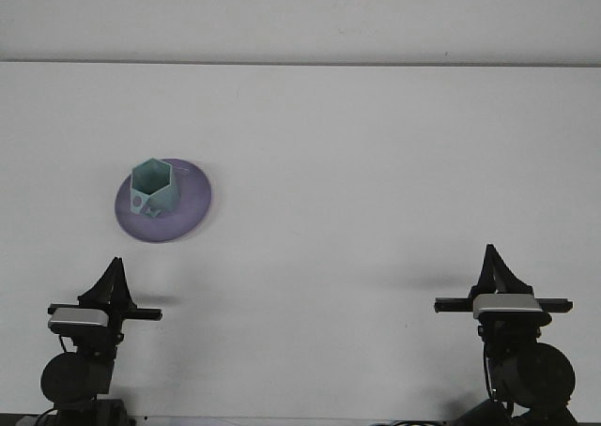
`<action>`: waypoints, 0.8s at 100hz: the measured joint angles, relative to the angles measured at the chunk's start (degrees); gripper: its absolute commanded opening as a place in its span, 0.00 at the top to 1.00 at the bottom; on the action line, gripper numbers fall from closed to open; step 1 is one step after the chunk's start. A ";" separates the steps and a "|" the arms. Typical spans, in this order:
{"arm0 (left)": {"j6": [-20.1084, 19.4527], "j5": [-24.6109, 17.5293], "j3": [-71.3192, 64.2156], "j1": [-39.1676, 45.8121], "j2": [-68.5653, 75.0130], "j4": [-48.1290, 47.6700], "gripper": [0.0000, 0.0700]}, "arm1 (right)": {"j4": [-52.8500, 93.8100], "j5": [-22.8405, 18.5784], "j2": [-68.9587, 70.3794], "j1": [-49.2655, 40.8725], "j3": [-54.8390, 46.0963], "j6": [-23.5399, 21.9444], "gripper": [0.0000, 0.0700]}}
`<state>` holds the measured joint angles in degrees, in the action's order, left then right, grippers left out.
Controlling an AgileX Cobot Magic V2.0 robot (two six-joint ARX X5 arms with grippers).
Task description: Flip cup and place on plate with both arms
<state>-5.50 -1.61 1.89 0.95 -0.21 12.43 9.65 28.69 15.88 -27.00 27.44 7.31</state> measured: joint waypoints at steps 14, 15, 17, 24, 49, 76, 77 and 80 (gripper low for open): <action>0.00 0.00 0.00 0.00 0.00 0.00 0.98 | -1.14 -6.58 -0.48 2.43 -1.81 0.39 1.00; 0.00 0.00 0.00 0.00 0.00 0.00 0.98 | -1.29 -7.39 -0.59 2.91 -2.21 0.44 1.00; 0.00 0.00 0.00 0.00 0.00 0.00 0.98 | -1.62 -9.20 -0.92 3.98 -3.04 0.55 1.00; 0.00 0.00 0.00 0.00 0.00 0.00 0.98 | -3.26 -16.15 -2.54 8.55 -6.80 1.14 1.00; 0.00 0.00 0.00 0.00 0.00 0.00 0.98 | -5.97 -33.81 -11.89 24.39 -19.54 2.56 1.00; 0.00 0.00 0.00 0.00 -0.04 0.02 0.98 | -7.28 -37.27 -15.74 29.81 -25.90 4.31 1.00; 0.00 0.00 0.00 0.00 -0.04 0.00 0.98 | -7.67 -37.48 -15.76 29.81 -26.14 4.28 1.00; 0.00 0.00 0.00 0.00 -0.04 0.02 0.98 | -8.15 -37.55 -15.80 29.81 -26.49 4.50 1.00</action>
<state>-5.50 -1.61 1.89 0.95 -0.25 12.45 1.50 -8.86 0.08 2.81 0.95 11.81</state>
